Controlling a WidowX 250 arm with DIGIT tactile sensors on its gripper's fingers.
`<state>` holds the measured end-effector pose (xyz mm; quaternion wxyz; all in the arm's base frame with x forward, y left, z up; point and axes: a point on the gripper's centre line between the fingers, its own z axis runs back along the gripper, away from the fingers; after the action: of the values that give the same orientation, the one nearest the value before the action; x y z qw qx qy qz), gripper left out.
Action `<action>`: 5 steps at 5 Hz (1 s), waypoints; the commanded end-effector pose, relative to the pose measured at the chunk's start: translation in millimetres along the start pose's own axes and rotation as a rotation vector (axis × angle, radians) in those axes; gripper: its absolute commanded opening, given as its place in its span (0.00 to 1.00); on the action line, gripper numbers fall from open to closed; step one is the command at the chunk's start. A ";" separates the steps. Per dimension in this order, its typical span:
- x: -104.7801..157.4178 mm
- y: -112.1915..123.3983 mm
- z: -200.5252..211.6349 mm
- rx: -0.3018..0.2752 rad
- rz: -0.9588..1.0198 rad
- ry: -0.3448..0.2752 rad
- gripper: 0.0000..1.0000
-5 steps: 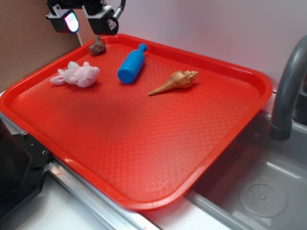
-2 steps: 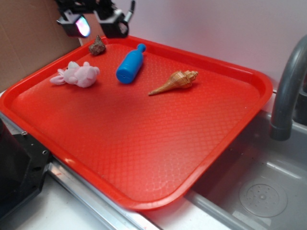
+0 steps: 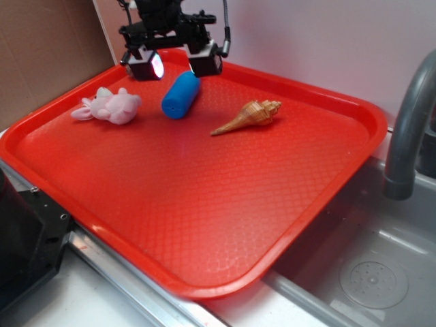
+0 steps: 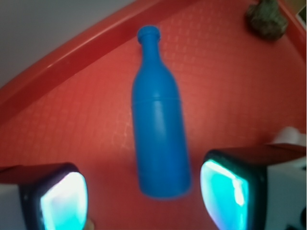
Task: Grab the blue bottle.
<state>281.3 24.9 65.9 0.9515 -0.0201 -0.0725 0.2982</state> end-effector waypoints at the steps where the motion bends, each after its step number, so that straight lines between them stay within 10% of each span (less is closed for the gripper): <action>1: 35.7 -5.9 -25.7 0.113 -0.063 0.016 1.00; 2: 37.6 -4.0 -33.0 0.111 -0.044 0.041 0.00; 4: 18.3 -2.3 14.8 0.024 -0.153 0.112 0.00; 5: -16.9 2.0 65.3 -0.021 -0.314 0.028 0.00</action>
<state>251.8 11.4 110.7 0.9878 -0.0192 -0.0300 0.1519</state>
